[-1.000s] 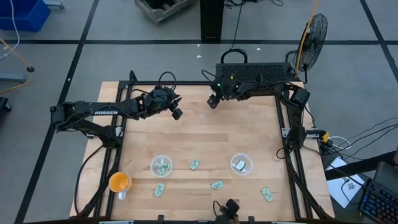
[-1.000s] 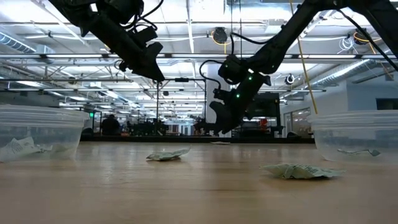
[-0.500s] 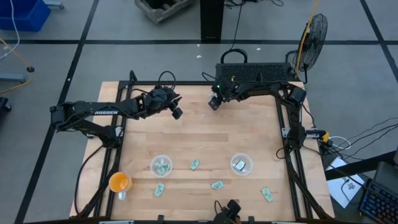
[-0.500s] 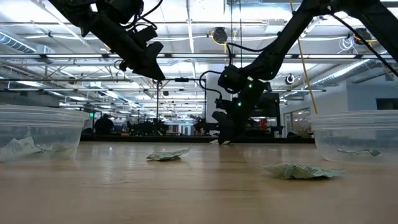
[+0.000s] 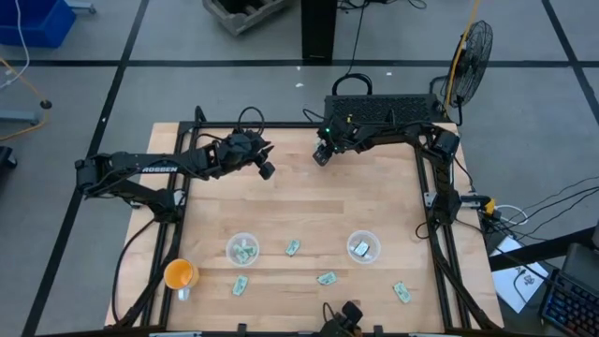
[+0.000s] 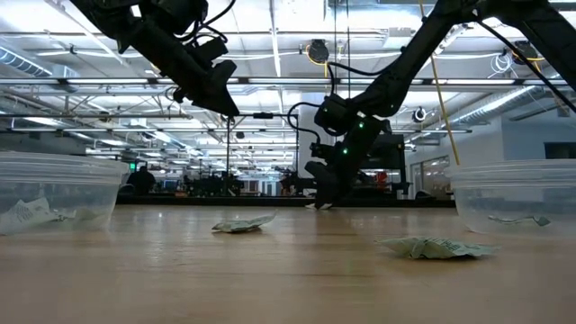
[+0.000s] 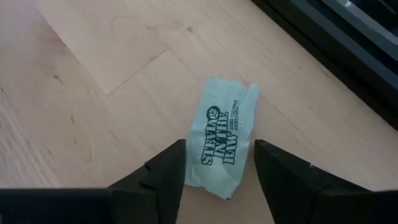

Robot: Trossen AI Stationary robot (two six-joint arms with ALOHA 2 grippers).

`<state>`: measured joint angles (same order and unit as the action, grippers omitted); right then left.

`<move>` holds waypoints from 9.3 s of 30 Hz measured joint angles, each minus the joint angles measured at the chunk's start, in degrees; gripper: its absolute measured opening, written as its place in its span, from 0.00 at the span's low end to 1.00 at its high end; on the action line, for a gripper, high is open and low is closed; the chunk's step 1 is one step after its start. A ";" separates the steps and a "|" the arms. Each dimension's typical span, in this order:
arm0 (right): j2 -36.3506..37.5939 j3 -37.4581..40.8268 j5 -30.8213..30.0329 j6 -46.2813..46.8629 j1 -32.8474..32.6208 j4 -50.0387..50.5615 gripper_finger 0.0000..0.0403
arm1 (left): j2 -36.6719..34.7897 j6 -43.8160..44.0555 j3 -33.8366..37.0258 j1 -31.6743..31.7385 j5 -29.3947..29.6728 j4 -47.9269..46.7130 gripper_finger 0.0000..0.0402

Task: Pick and place Stevia / Truvia into bins
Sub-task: Put the light green stevia packet into the right transparent container, then put the light green stevia packet into the left transparent container, then put the right light green stevia packet into the right transparent container

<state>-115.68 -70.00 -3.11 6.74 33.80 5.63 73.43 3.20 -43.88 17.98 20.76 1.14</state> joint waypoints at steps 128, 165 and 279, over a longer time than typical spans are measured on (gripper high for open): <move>40.59 30.38 -13.28 0.47 -51.19 -21.79 0.25 | 33.11 6.59 -0.16 -27.75 -27.96 17.17 0.48; 40.59 30.38 -13.09 0.04 -49.86 -21.64 0.25 | 30.49 1.65 0.24 -28.28 -25.47 17.25 0.09; 43.04 49.83 16.44 120.29 -86.58 -11.53 0.24 | 1.77 5.92 -6.58 -35.89 0.34 -17.34 0.39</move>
<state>-72.64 -20.16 13.32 127.04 -52.77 -5.91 75.20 9.13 -50.46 -17.91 21.09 -16.20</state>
